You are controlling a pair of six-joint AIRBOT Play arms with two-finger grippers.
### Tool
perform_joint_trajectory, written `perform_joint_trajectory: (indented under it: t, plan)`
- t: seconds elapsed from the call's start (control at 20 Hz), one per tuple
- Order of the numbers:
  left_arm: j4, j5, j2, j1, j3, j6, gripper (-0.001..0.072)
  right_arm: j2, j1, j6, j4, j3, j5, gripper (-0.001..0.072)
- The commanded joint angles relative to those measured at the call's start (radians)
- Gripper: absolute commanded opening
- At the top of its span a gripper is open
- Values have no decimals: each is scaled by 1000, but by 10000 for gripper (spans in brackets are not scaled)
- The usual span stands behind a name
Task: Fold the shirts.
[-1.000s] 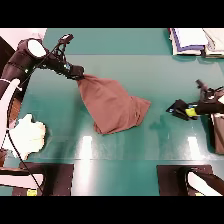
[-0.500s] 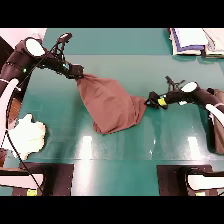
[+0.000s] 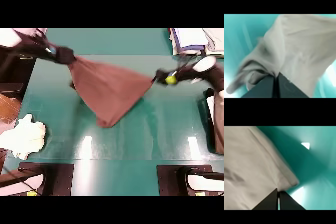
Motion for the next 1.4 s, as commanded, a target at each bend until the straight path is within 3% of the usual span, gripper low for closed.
perform_joint_trajectory:
  t: [0.0, 0.3, 0.6, 0.8, 1.1, 1.35]
  plan:
    - [2, 10, 193, 0, 91, -2, 26, 203, -48, -2, -99, 209, 129, 18]
    - [3, 13, 434, 0, 151, -13, 26, 401, -55, -1, -111, 441, 162, 17]
    - [3, -101, 378, 0, 99, -41, 25, 359, -55, 37, -108, 396, 214, 16]
    - [33, -215, 280, -65, -147, -44, 25, 253, -3, 38, -111, 211, 293, 17]
    - [14, -85, 259, -339, -733, -45, 27, 215, 84, 38, -109, -37, 262, 17]
    - [-106, 8, 259, -426, -893, -43, 32, 216, 86, 38, -108, -74, 252, 16]
